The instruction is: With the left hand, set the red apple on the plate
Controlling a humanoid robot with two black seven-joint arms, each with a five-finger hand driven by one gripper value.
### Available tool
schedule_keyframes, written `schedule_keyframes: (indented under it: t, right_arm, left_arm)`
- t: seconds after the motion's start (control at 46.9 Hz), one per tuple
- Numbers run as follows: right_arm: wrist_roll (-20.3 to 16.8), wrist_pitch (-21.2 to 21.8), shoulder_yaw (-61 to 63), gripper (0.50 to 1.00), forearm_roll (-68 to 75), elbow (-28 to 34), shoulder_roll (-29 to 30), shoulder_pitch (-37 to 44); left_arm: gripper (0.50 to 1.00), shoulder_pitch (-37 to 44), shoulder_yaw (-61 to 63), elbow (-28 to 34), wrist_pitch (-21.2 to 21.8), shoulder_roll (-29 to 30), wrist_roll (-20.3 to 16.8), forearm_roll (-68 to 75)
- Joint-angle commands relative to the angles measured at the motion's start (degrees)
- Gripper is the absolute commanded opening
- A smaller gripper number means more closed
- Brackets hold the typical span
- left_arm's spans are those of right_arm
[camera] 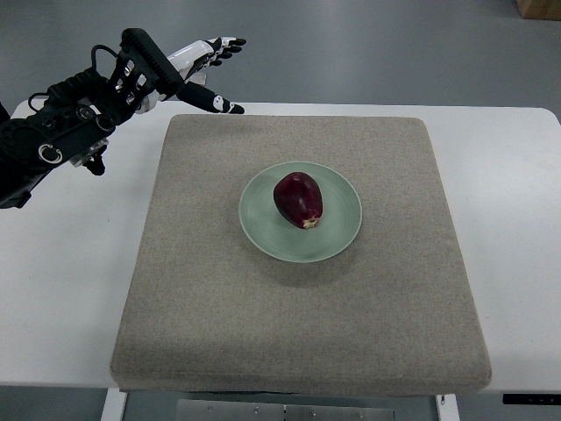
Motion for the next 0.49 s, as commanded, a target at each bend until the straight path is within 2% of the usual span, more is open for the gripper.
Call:
schedule_keyframes:
  t: [0.0,0.107,0.235,0.341,0.469]
  right_arm:
    - [0.0,0.0,-0.01,0.964,0.0,0.0,0.0,0.0]
    - [0.08,0.0,-0.01,0.964,0.0,0.0,0.0,0.0]
    - [0.0,0.0,-0.01,0.964,0.0,0.0,0.0,0.0]
    - [0.0,0.0,0.08,0.964,0.0,0.0,0.0,0.0]
    - [0.0,0.0,-0.01,0.964,0.0,0.0,0.0,0.0]
  left_arm:
    - [0.992,-0.26,-0.01,1.43,1.89,-0.37,0.87,-8.22]
    - [0.992,-0.35,-0.1,1.79,4.61,-1.16,2.45,-19.2]
    - [0.992,-0.35,-0.18,1.79,7.6,-1.25,2.71,-31.08]
    - [0.992,0.0,-4.04,2.05,6.64,-1.17,2.63,-38.64]
    - [0.992,2.1,-10.63,3.02,5.06,-1.17,2.54,-40.67]
